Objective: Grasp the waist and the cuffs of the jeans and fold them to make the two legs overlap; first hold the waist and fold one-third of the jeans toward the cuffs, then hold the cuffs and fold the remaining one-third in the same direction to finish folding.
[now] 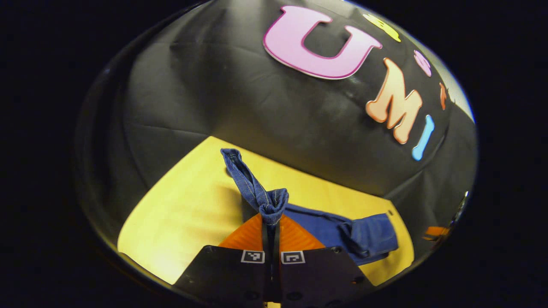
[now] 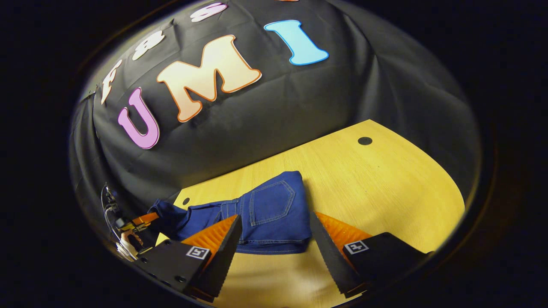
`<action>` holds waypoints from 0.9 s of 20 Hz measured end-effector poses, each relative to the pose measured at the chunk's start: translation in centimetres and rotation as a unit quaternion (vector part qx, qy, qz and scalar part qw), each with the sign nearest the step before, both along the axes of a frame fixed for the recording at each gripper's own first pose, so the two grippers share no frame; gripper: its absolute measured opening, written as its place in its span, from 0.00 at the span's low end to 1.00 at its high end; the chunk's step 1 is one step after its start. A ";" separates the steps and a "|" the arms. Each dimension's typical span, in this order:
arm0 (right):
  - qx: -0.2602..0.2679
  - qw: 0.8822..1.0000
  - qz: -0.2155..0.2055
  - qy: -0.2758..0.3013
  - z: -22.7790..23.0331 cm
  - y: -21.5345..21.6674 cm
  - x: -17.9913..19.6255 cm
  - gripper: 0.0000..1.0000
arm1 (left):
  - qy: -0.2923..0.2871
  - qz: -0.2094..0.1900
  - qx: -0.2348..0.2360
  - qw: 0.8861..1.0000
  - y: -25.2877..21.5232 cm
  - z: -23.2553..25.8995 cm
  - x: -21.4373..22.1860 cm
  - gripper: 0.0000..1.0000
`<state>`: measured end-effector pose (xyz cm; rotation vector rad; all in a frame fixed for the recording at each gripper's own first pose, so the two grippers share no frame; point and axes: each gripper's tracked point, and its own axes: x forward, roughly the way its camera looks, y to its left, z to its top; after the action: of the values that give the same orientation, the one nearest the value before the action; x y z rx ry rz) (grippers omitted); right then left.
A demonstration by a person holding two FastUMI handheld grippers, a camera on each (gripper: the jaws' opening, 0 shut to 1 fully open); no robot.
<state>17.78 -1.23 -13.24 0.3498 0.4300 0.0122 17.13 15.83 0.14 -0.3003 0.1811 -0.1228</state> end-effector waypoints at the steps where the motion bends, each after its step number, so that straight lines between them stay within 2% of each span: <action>1: -0.007 1.000 0.000 -0.002 0.1 -0.7 -0.2 0.98 | -0.003 -0.008 -0.002 1.000 -1.5 0.5 0.0 0.00; 2: -0.010 1.000 0.001 -0.004 0.3 -1.1 -0.4 0.93 | -0.007 -0.014 -0.007 1.000 -2.9 1.2 -0.2 0.00; 5: -0.017 1.000 0.006 -0.010 0.8 -2.6 -0.7 0.93 | -0.018 -0.044 -0.028 0.998 -8.7 3.5 -0.4 0.00; 6: -0.019 1.000 0.008 -0.005 0.5 -3.2 -1.0 0.98 | -0.020 -0.052 -0.028 0.998 -10.6 4.1 -0.5 0.00; 7: -0.016 1.000 0.014 -0.001 0.4 -3.7 -1.2 0.98 | -0.023 -0.059 -0.026 0.998 -12.6 4.7 -0.4 0.00; 8: -0.015 1.000 0.019 0.001 0.4 -4.3 -1.5 0.93 | -0.026 -0.065 -0.025 0.997 -14.5 5.2 -0.5 0.00; 9: -0.016 1.000 0.021 0.002 0.3 -5.1 -1.6 0.98 | -0.028 -0.069 -0.025 0.997 -16.3 5.8 -0.4 0.00; 12: -0.033 0.999 0.022 0.012 -0.4 -8.1 -2.2 0.98 | -0.039 -0.084 -0.028 0.995 -22.0 7.7 -0.4 0.00; 14: -0.029 0.999 0.030 0.016 -0.5 -9.2 -2.4 0.98 | -0.039 -0.094 -0.016 0.995 -25.6 8.2 0.0 0.00; 15: -0.022 0.999 0.036 0.015 -0.5 -9.6 -2.5 0.94 | -0.038 -0.098 -0.008 0.994 -27.3 8.2 0.5 0.00; 16: -0.018 0.999 0.039 0.015 -0.5 -10.1 -2.6 0.98 | -0.034 -0.107 -0.001 0.994 -29.4 8.2 1.0 0.00; 18: -0.014 0.999 0.046 0.016 -0.5 -11.1 -2.8 0.98 | -0.024 -0.122 0.014 0.992 -33.3 7.5 2.1 0.00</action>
<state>14.99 -12.38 -13.78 0.3019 0.4768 0.0908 19.23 -17.51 7.60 -0.2460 0.1719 -0.3692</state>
